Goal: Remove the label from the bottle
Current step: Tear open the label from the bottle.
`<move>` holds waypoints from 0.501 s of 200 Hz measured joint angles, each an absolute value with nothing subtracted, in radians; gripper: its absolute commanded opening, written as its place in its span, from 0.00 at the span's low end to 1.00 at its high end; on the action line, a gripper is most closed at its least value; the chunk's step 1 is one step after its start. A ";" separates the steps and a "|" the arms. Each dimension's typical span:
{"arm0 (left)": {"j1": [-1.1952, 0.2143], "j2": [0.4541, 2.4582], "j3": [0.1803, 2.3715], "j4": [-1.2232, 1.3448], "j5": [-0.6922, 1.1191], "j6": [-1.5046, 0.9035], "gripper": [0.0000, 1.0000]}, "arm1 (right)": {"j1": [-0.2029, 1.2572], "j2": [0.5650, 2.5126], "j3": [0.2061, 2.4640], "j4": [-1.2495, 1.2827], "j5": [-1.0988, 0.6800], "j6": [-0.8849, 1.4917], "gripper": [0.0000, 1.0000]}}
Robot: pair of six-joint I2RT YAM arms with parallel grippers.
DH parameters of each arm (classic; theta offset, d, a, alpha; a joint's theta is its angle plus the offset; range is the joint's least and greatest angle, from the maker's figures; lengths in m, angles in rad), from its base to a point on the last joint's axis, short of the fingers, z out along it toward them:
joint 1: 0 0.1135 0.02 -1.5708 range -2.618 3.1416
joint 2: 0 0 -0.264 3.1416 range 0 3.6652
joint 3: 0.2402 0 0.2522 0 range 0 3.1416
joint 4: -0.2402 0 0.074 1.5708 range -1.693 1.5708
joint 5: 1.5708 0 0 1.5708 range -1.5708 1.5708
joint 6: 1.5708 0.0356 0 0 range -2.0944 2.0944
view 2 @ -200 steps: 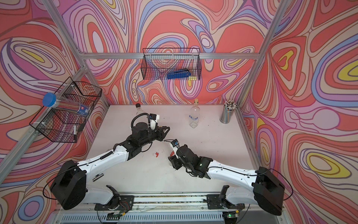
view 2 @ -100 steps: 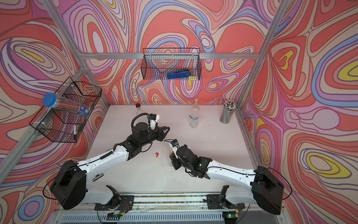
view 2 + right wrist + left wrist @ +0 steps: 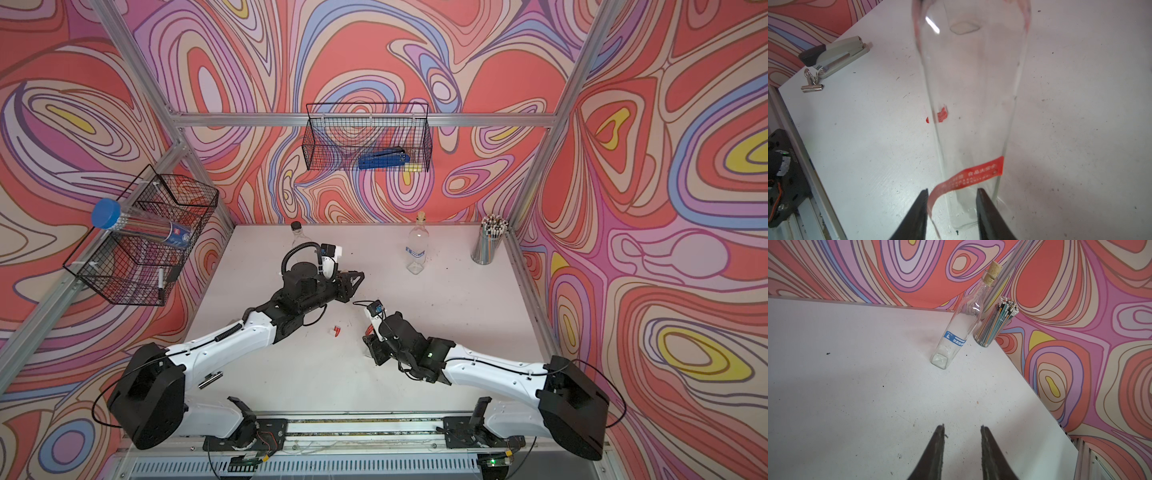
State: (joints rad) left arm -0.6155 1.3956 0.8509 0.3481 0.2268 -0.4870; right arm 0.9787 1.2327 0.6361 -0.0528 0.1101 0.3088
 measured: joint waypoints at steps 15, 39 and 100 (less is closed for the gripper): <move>-0.616 1.396 0.851 0.348 0.227 -0.487 0.00 | 0.979 1.232 0.635 -0.052 0.107 0.308 0.27; -0.616 1.396 0.851 0.348 0.226 -0.487 0.00 | 0.979 1.228 0.631 -0.049 0.104 0.317 0.23; -0.616 1.396 0.851 0.348 0.227 -0.487 0.00 | 0.979 1.200 0.624 -0.049 0.106 0.321 0.00</move>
State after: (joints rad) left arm -0.6155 1.3956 0.8509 0.3481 0.2268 -0.4870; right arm 0.9787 1.2003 0.6235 -0.0490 0.1059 0.3206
